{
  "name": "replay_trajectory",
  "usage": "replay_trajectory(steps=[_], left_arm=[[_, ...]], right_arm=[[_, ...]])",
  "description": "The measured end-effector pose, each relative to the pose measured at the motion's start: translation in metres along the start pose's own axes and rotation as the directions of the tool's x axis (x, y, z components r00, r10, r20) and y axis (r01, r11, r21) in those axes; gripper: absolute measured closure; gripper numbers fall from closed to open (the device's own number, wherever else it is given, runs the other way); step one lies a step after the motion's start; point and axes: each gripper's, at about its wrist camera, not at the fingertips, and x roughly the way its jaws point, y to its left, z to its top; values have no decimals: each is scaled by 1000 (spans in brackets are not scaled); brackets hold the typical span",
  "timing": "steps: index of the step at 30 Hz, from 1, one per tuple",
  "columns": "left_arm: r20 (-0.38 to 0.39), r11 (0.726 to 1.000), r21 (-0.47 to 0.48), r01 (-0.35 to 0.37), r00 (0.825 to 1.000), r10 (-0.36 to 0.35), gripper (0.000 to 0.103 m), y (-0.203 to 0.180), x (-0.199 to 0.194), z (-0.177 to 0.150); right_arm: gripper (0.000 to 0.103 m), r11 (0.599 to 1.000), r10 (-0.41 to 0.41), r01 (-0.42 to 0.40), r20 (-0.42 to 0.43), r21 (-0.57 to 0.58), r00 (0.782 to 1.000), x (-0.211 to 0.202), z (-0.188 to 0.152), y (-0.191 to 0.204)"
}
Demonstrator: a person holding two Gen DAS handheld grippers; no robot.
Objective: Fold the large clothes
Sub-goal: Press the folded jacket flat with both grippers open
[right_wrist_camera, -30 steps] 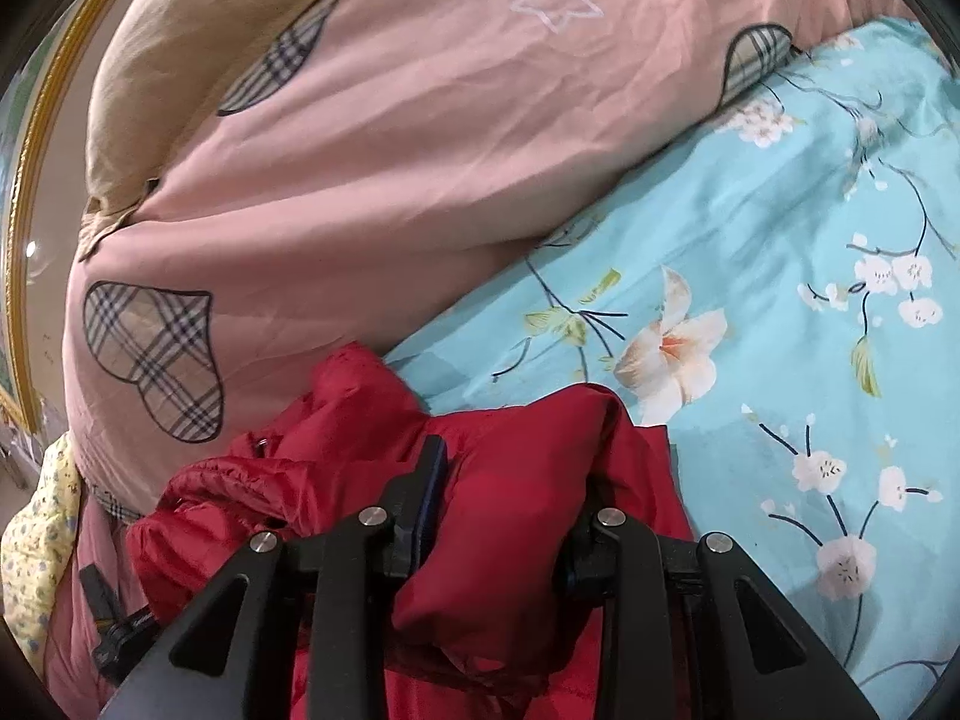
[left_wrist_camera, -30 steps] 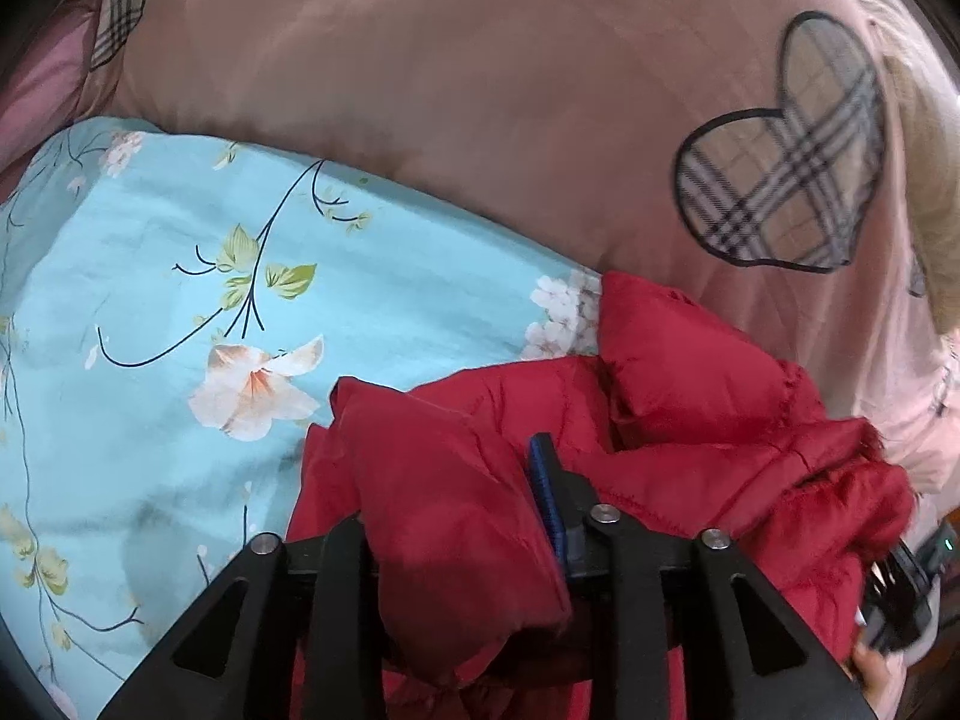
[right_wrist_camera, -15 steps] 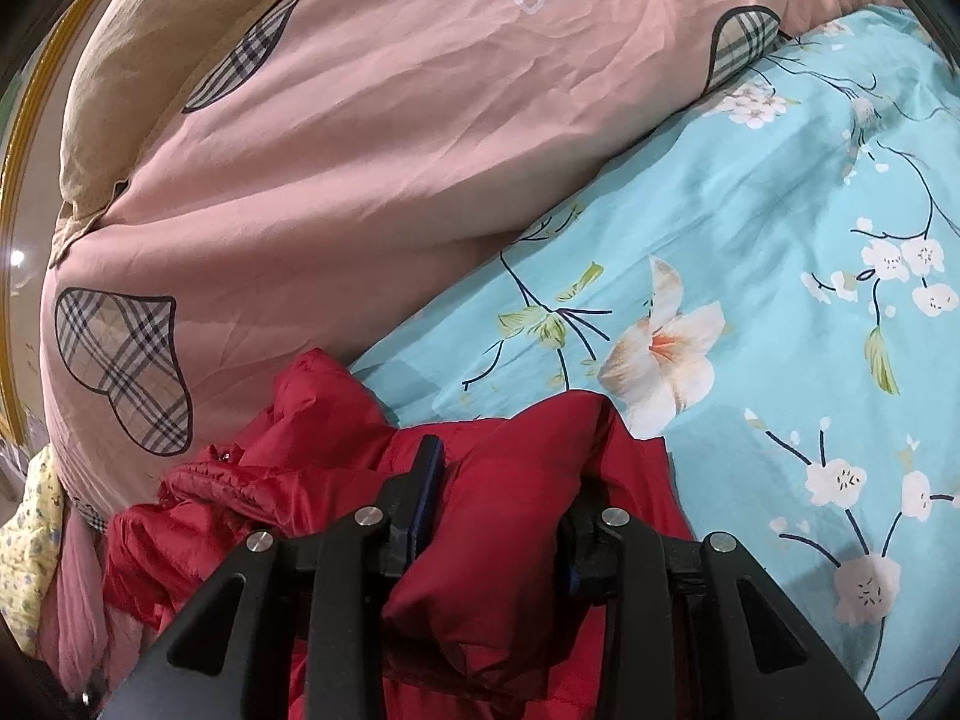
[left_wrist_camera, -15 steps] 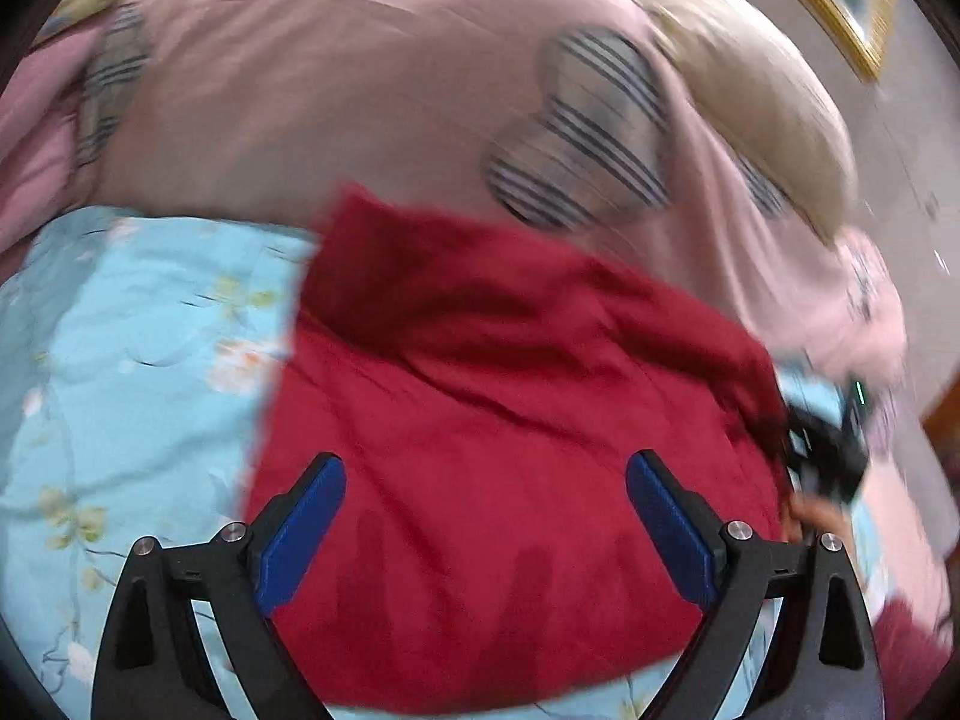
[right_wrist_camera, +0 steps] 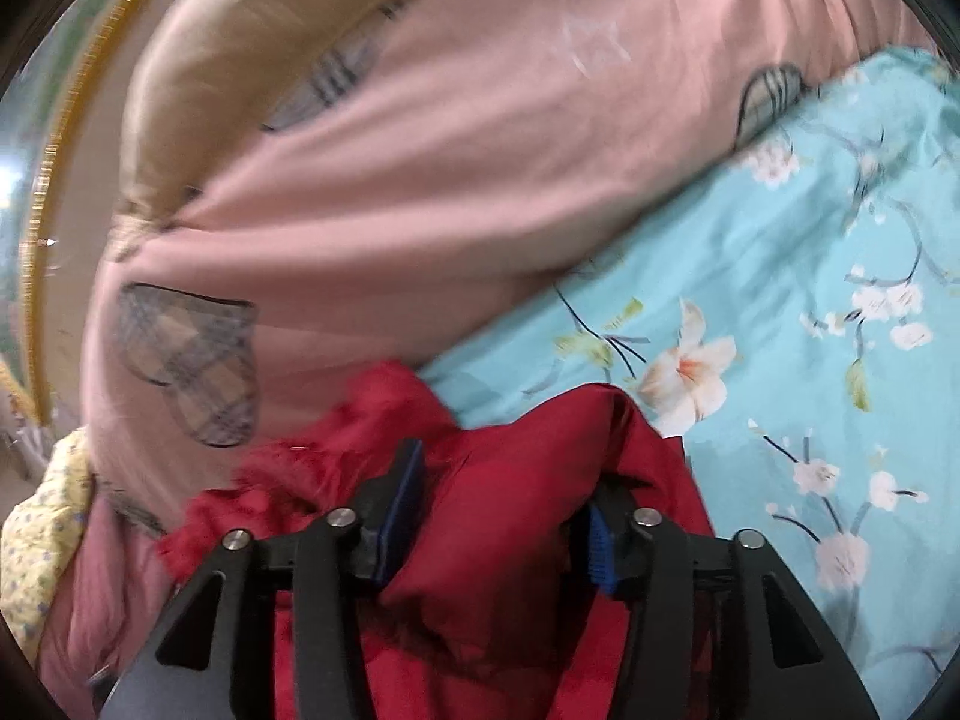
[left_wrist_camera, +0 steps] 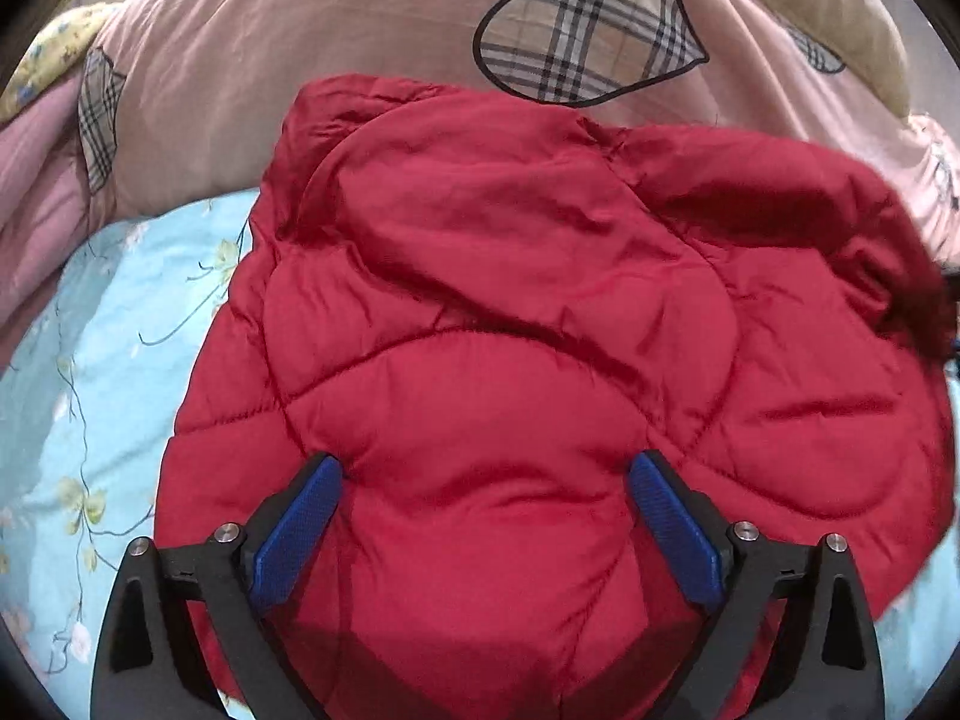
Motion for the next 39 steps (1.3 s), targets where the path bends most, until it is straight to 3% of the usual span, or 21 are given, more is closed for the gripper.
replay_trajectory(steps=[3,5,8,11,13,16,22,27,30,35,39], left_arm=[[10,1000,-8,-20,1000,20,1,-5,8,3],[6,1000,-12,-25,1000,25,1,-3,11,6],[-5,999,-7,-36,999,36,0,-6,17,10],[-19,999,6,-47,999,47,0,-9,23,13],[-27,999,10,-48,998,48,0,-10,26,15],[-40,999,15,-45,998,45,0,-9,29,18],[-47,1000,10,13,999,-12,1,1,16,21],[-14,995,-49,82,996,-83,2,20,-7,24],[0,996,-63,67,998,-67,2,29,-7,26],[-69,999,-53,7,998,-11,0,31,29,29],[-87,997,-80,6,996,-13,0,34,40,38]], right_arm=[[34,998,29,-27,40,-55,999,-35,-8,16],[32,991,39,-33,43,-132,998,-53,-19,31],[29,958,18,-34,-61,-286,998,-51,-44,58],[29,886,-47,-34,-161,-463,986,-32,-72,84],[30,820,-104,-16,-176,-572,979,-16,-89,100],[31,776,-180,34,-169,-630,969,9,-96,111],[27,848,-236,105,-193,-520,952,50,-74,91],[25,865,-246,120,-203,-486,948,63,-70,84],[24,866,-249,124,-203,-485,947,61,-73,82],[22,872,-250,123,-215,-474,944,66,-69,80],[22,881,-242,114,-232,-459,942,71,-64,75]])
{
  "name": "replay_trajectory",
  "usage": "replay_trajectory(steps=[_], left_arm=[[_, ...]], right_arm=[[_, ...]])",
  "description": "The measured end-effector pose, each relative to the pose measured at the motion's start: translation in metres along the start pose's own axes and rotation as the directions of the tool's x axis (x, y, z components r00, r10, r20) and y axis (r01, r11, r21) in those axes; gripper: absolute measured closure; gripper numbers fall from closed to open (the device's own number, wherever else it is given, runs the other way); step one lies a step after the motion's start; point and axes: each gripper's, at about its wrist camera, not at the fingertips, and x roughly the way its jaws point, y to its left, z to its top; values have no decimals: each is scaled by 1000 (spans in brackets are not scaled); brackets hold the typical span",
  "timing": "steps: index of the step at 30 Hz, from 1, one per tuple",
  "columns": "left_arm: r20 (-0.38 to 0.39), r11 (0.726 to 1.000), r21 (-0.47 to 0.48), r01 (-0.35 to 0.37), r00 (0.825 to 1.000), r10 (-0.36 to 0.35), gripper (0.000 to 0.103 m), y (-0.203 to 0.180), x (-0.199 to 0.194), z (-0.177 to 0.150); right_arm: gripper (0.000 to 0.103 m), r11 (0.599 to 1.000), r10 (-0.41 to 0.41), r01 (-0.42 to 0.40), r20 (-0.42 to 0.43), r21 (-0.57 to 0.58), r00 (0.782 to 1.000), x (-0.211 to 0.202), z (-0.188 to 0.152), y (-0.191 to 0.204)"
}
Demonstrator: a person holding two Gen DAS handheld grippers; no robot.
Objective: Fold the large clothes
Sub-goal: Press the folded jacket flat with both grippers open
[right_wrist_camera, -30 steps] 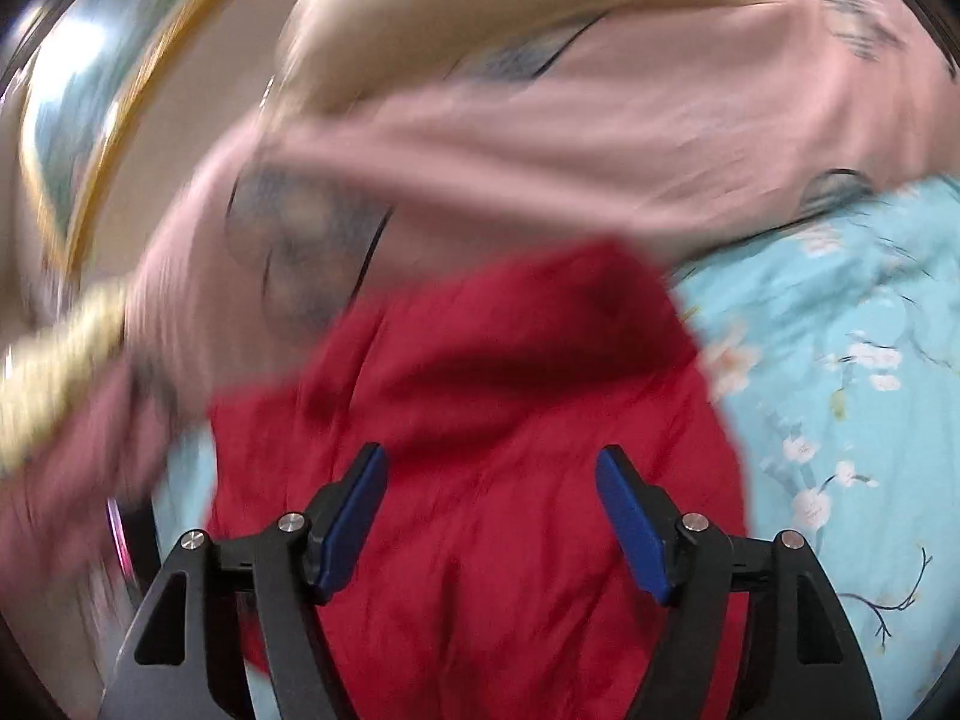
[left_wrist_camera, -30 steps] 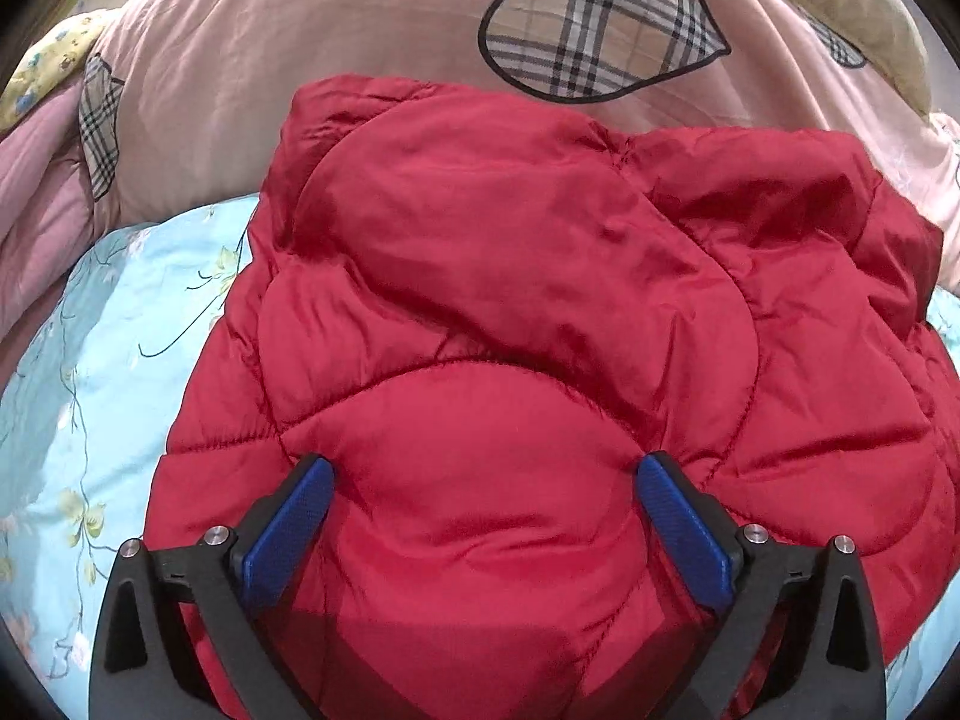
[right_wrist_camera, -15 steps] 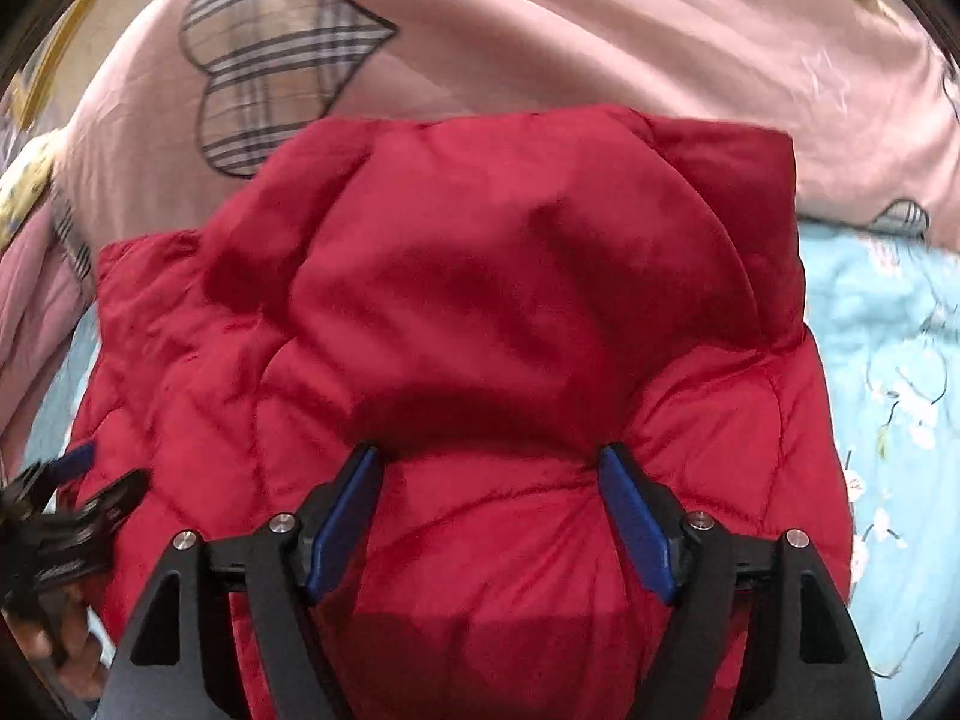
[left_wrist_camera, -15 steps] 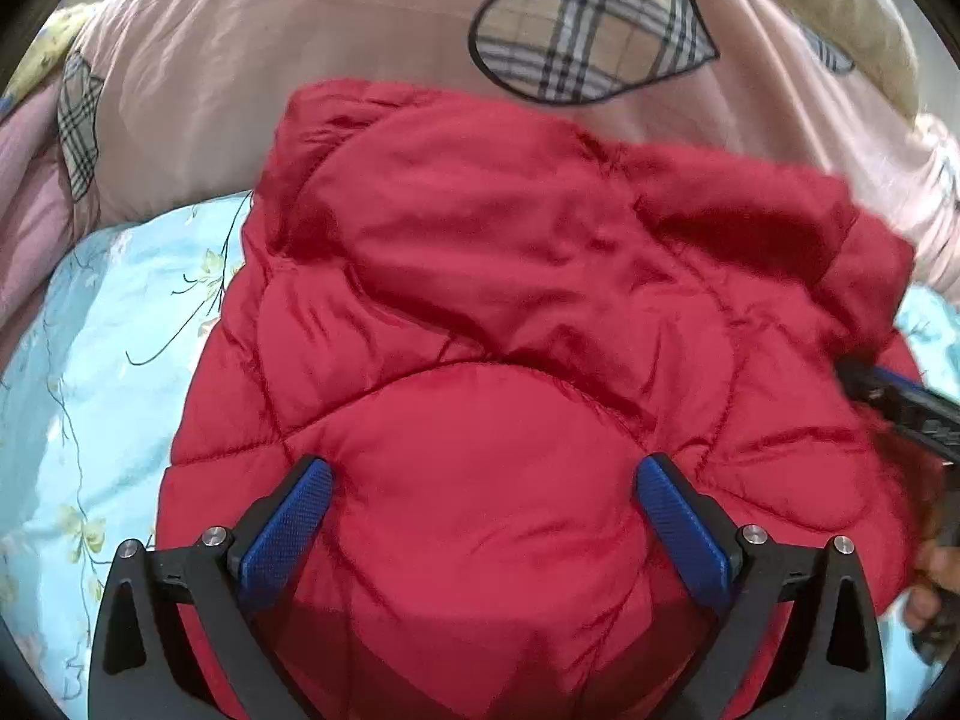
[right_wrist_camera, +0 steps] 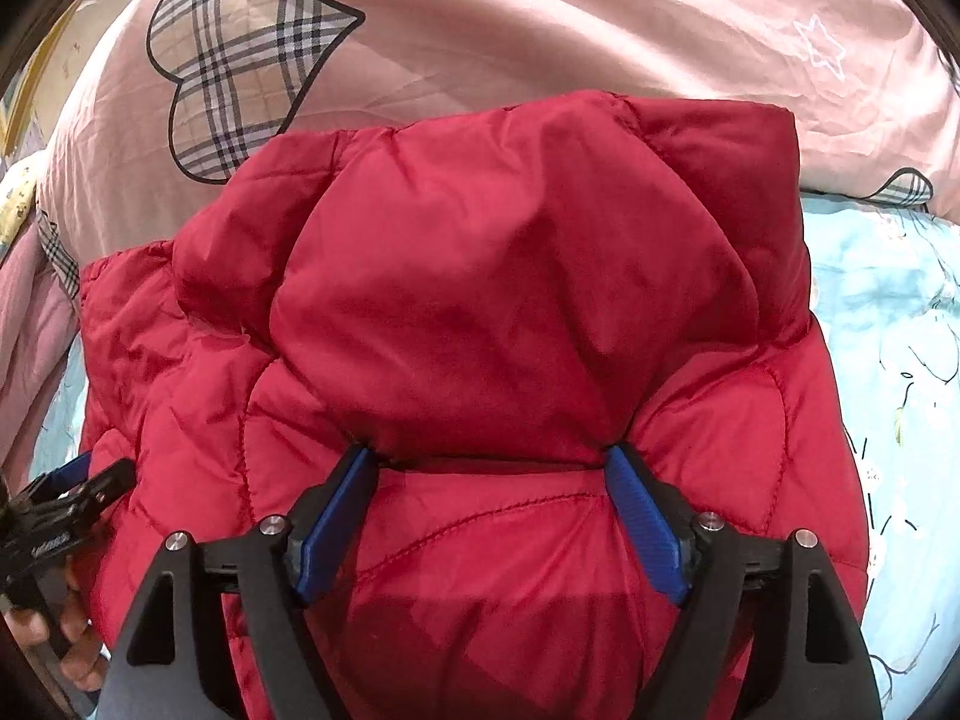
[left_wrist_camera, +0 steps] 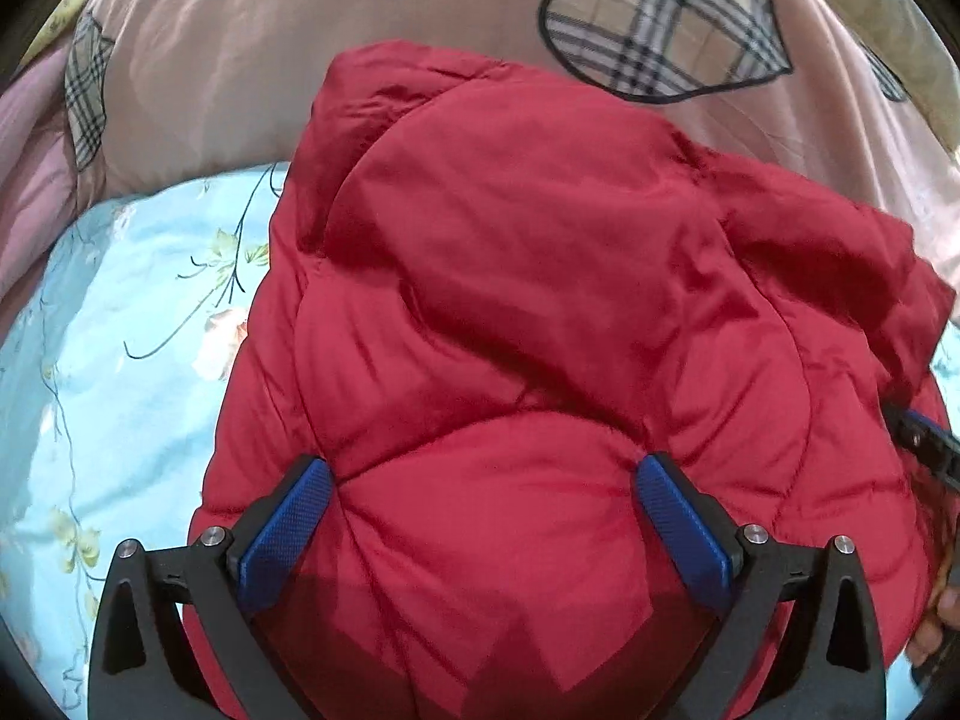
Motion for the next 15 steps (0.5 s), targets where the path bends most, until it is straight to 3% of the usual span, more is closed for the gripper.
replay_trajectory(steps=[8,15], left_arm=[[-11,1000,14,-9,1000,9,0,1,12,4],[-24,999,24,-24,999,25,0,-5,13,9]], right_arm=[[20,1000,16,-16,37,4,999,-8,-7,-6],[20,997,69,-73,93,34,993,-49,-31,-26]])
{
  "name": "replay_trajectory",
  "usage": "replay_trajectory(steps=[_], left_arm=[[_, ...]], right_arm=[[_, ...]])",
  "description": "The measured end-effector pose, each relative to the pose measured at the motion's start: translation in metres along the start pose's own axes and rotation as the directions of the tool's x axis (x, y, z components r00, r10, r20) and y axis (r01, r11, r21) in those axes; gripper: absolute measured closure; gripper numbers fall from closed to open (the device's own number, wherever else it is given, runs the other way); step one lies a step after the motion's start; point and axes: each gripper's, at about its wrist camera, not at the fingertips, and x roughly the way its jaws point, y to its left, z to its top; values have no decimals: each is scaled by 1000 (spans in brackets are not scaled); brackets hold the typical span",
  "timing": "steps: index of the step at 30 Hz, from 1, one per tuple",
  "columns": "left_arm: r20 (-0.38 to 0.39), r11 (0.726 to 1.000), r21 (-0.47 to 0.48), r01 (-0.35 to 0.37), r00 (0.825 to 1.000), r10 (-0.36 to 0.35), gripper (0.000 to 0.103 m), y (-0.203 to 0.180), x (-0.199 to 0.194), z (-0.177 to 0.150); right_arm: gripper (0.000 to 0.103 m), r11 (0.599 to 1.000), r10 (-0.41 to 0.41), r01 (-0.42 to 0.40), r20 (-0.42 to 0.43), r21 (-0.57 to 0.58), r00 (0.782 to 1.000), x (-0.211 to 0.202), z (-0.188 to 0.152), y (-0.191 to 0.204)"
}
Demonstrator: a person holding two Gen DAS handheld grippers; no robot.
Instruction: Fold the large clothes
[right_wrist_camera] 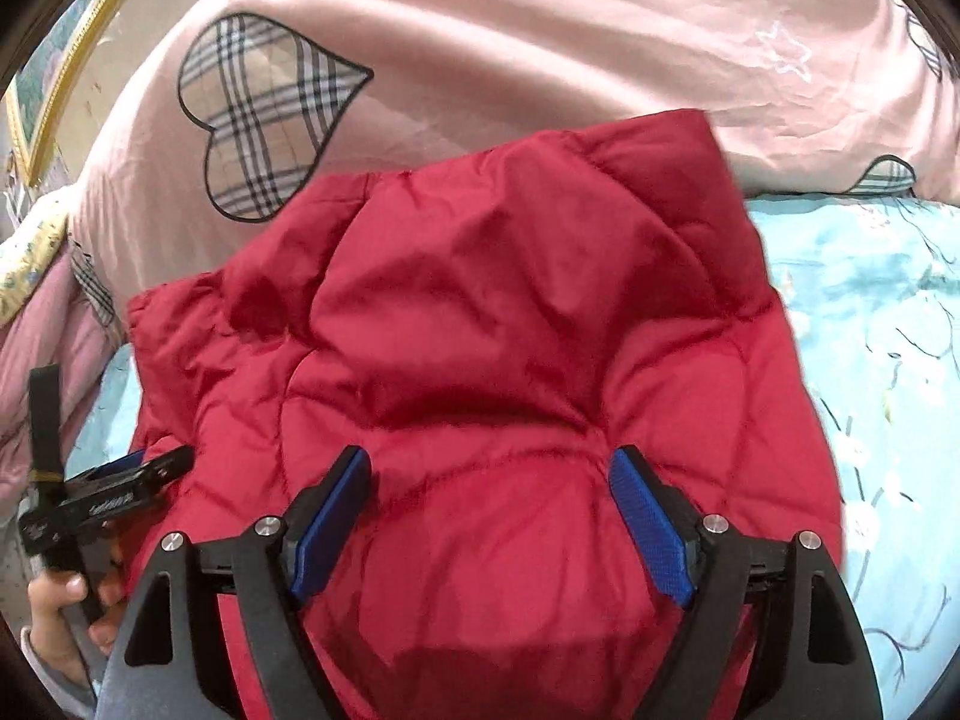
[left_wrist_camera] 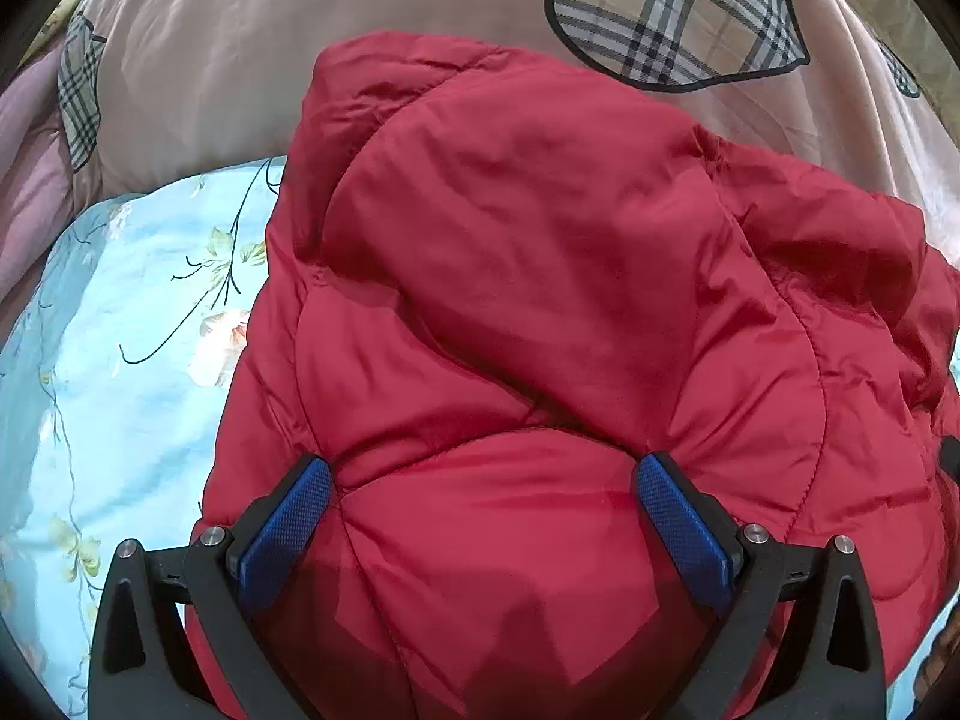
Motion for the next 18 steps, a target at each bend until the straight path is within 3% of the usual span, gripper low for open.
replay_trajectory(steps=[9,18], left_arm=[[34,1000,-6,1,999,-1,1,-4,-15,4],[75,989,-82,126,990,-120,1,20,-50,1]], right_arm=[[18,1000,-3,3,2,-5,1000,-34,-14,-20],[18,1000,5,-5,0,23,1000,-35,-19,-38]])
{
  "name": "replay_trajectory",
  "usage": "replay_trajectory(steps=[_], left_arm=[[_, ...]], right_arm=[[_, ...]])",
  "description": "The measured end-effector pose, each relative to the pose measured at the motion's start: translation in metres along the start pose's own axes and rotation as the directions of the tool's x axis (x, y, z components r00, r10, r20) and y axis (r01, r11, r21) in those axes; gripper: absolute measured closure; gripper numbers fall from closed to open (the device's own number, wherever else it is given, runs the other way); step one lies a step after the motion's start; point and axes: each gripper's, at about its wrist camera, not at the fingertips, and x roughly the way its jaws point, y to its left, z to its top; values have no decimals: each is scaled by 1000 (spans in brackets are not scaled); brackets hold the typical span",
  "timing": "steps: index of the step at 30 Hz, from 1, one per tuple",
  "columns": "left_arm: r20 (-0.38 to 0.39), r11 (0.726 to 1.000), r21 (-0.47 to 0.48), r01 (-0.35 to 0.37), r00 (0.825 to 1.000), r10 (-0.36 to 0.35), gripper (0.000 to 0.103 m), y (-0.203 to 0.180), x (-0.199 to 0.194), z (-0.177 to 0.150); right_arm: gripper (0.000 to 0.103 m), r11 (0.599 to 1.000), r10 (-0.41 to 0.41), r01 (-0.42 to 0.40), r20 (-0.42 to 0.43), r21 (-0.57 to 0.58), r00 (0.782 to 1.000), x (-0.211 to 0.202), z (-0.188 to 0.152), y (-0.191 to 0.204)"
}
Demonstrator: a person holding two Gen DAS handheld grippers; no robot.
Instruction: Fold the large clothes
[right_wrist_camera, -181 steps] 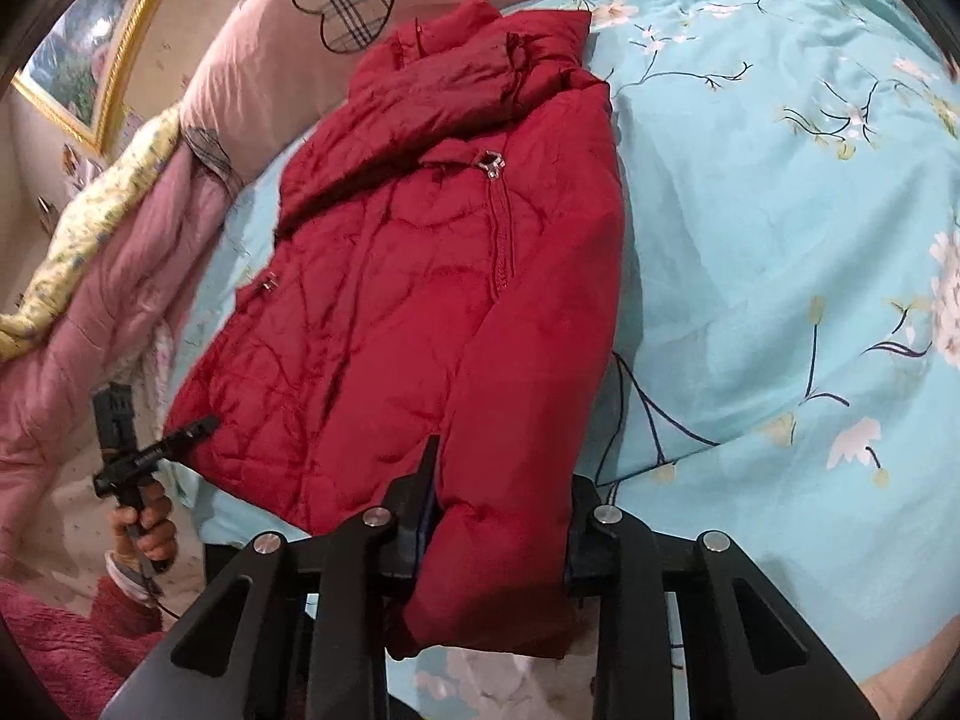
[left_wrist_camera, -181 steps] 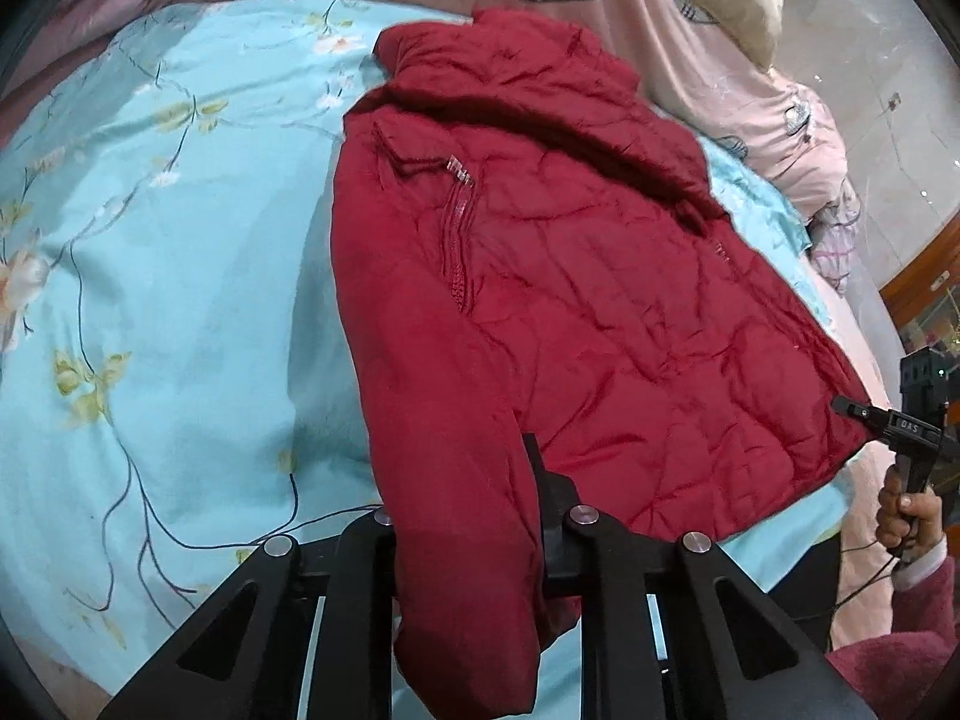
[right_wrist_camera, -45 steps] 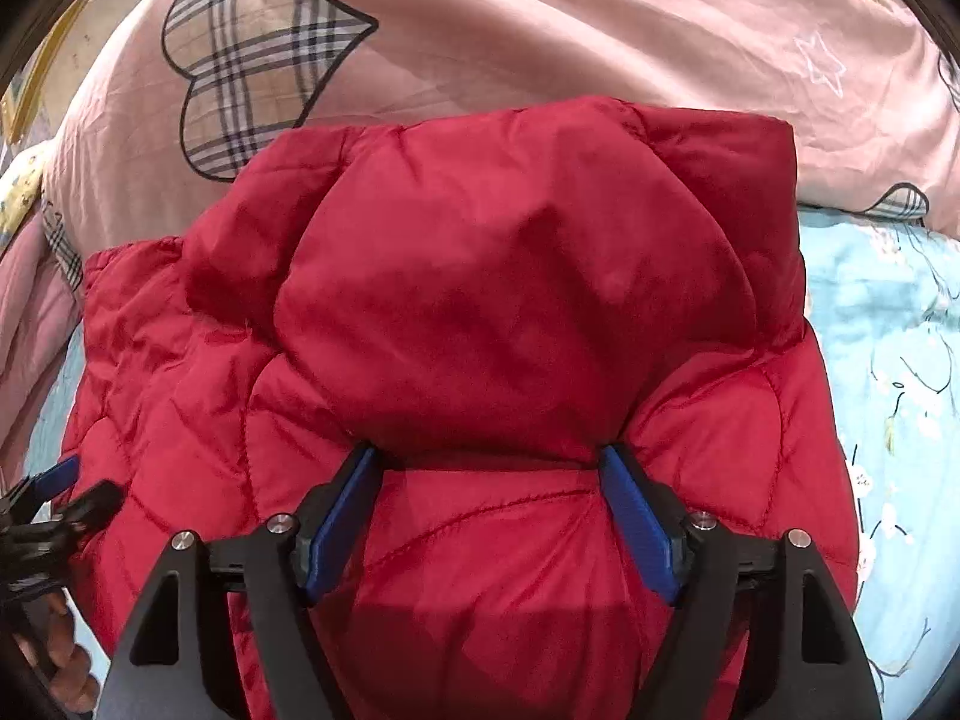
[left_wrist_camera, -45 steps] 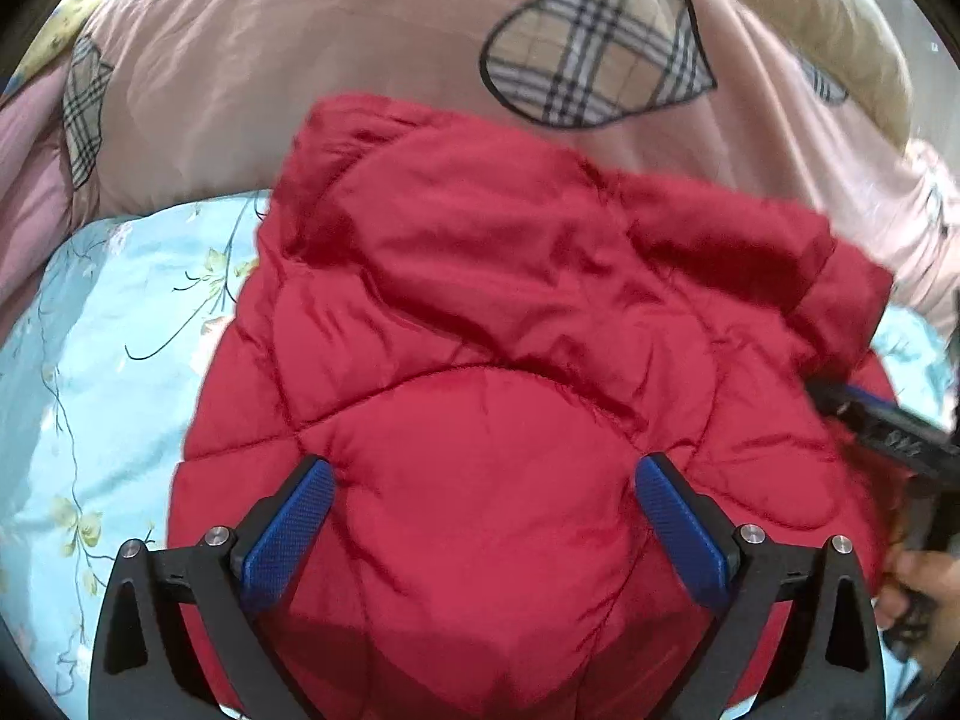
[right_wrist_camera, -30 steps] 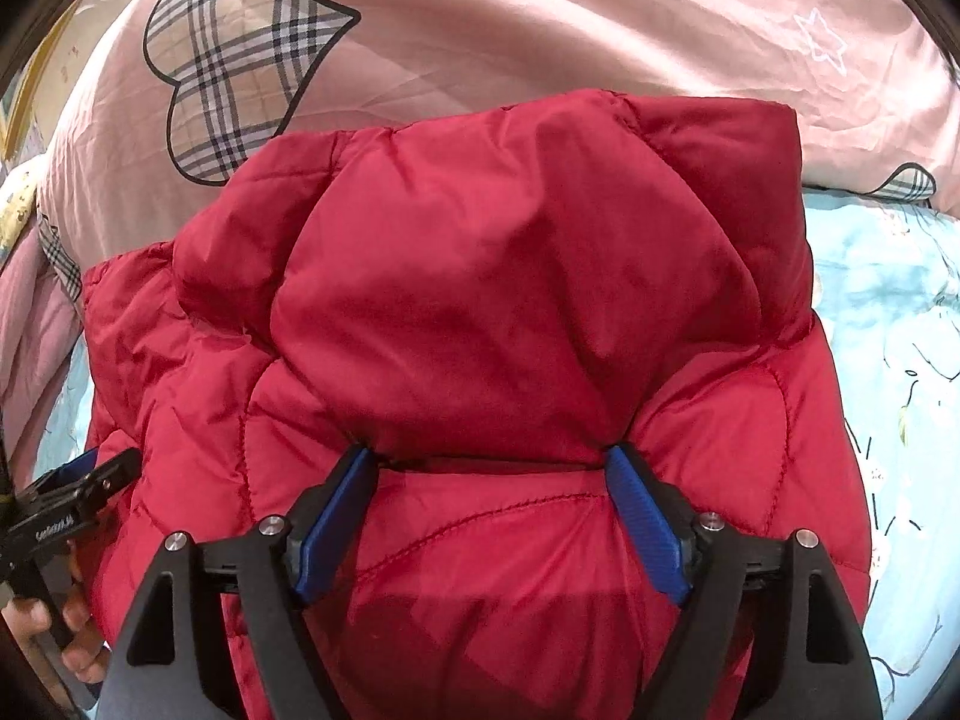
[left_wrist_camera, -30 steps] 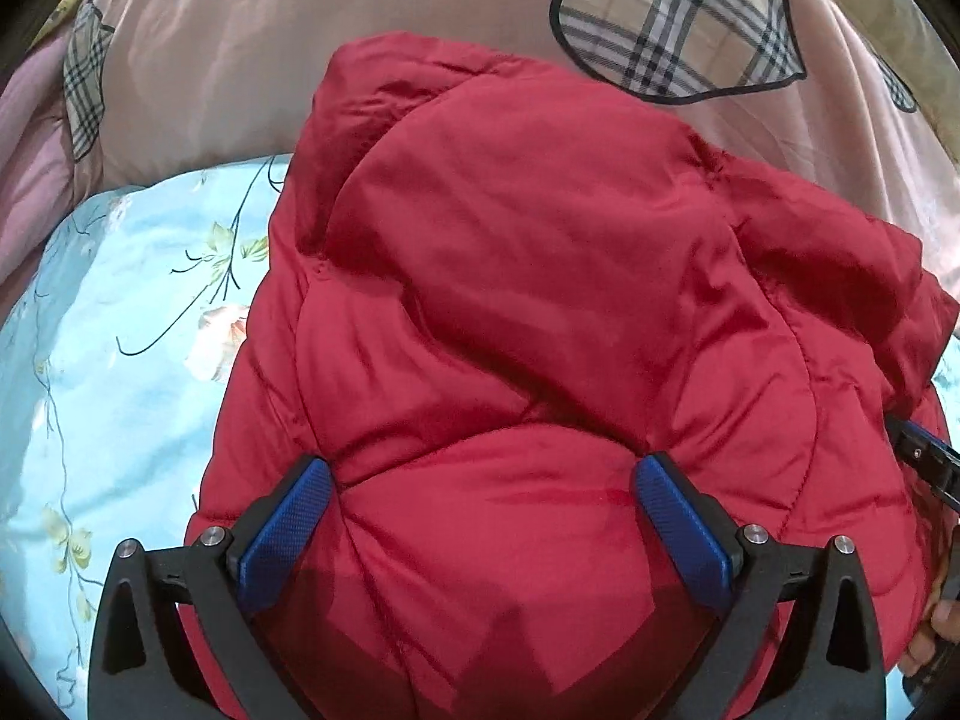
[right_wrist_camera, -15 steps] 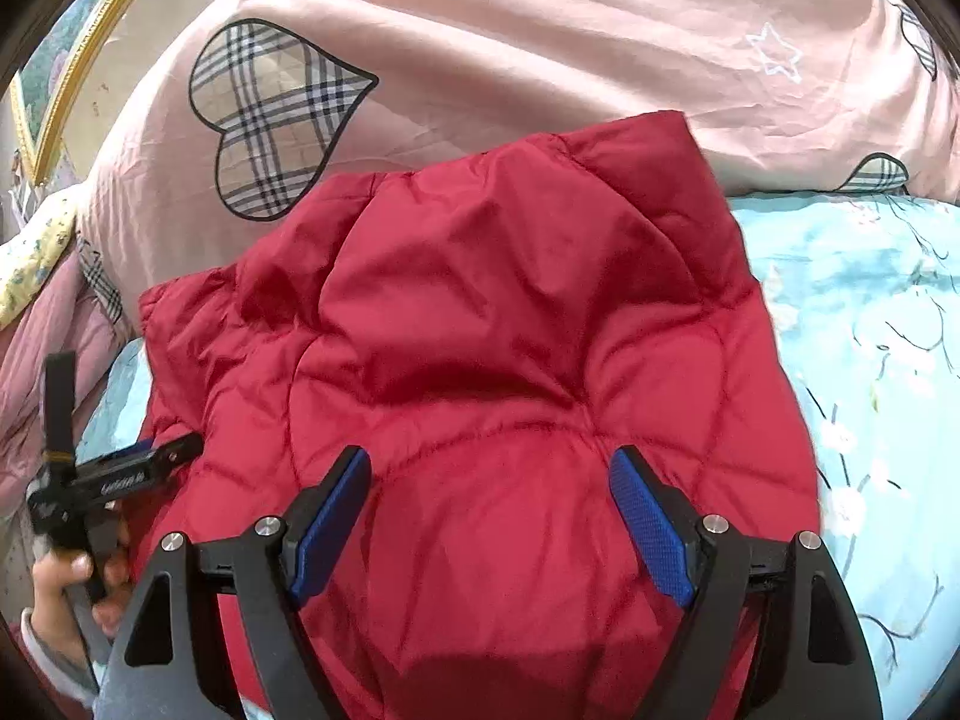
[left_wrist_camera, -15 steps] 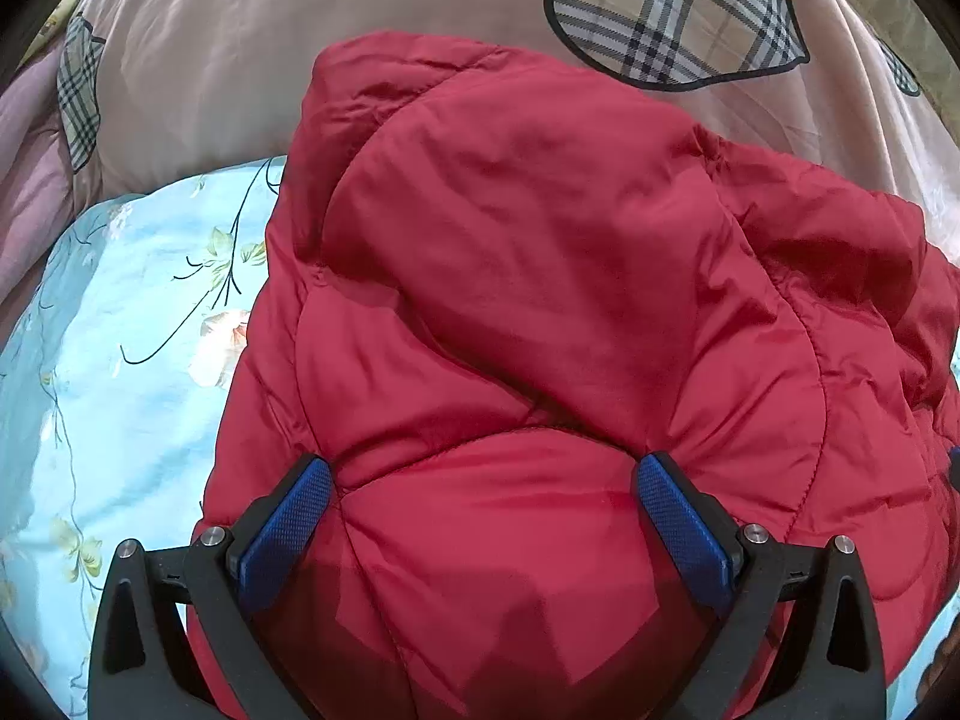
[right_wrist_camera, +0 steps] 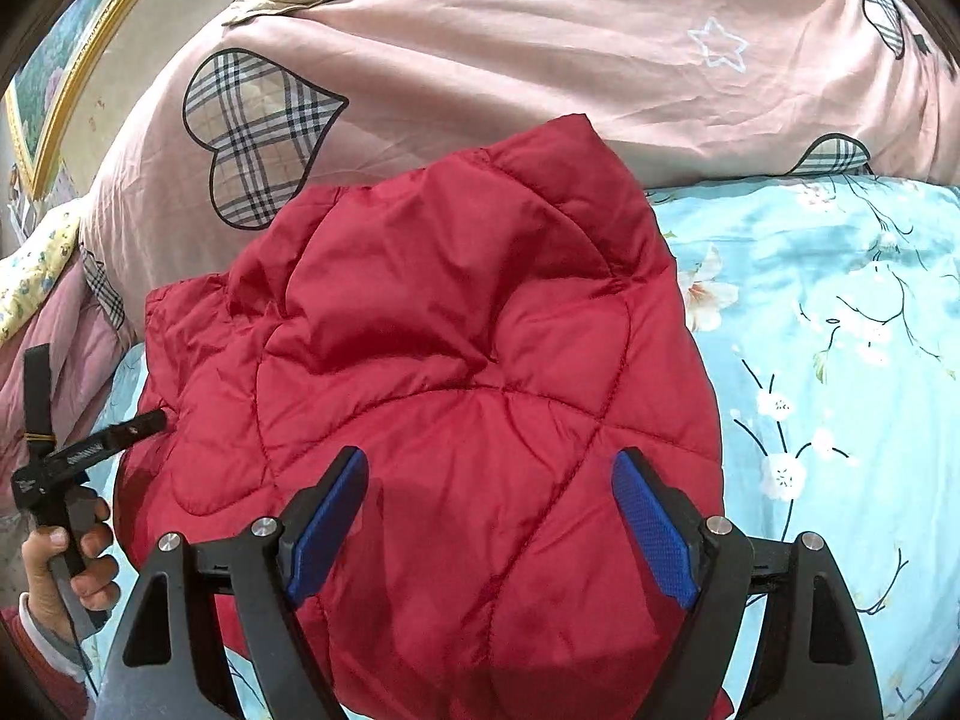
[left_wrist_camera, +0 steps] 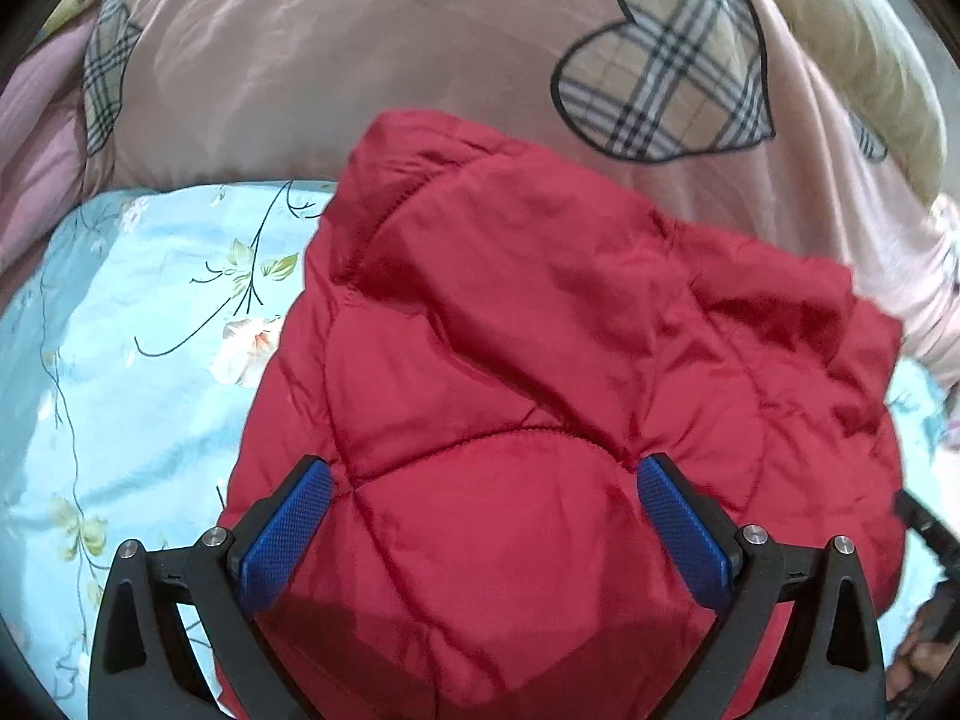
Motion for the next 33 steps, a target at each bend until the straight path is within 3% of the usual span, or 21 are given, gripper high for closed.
replay_trajectory(steps=[12,19,25,29,33], left_arm=[[59,988,-131,82,995,-74,1,58,-50,-15],[33,976,-192,99,995,-95,1,97,-49,-22],[21,934,-254,251,967,-254,1,124,-37,-27],[-8,912,-285,297,950,-311,1,137,-22,-27],[-46,887,-341,311,937,-347,1,147,0,-29]], right_arm=[[17,1000,22,-22,5,18,1000,-6,-2,-3],[17,999,0,0,10,43,1000,-16,0,-19],[16,995,-27,26,13,100,1000,-21,1,-47],[15,983,-17,19,-13,180,1000,-13,1,-71],[15,958,73,-51,-66,283,995,7,-1,-97]])
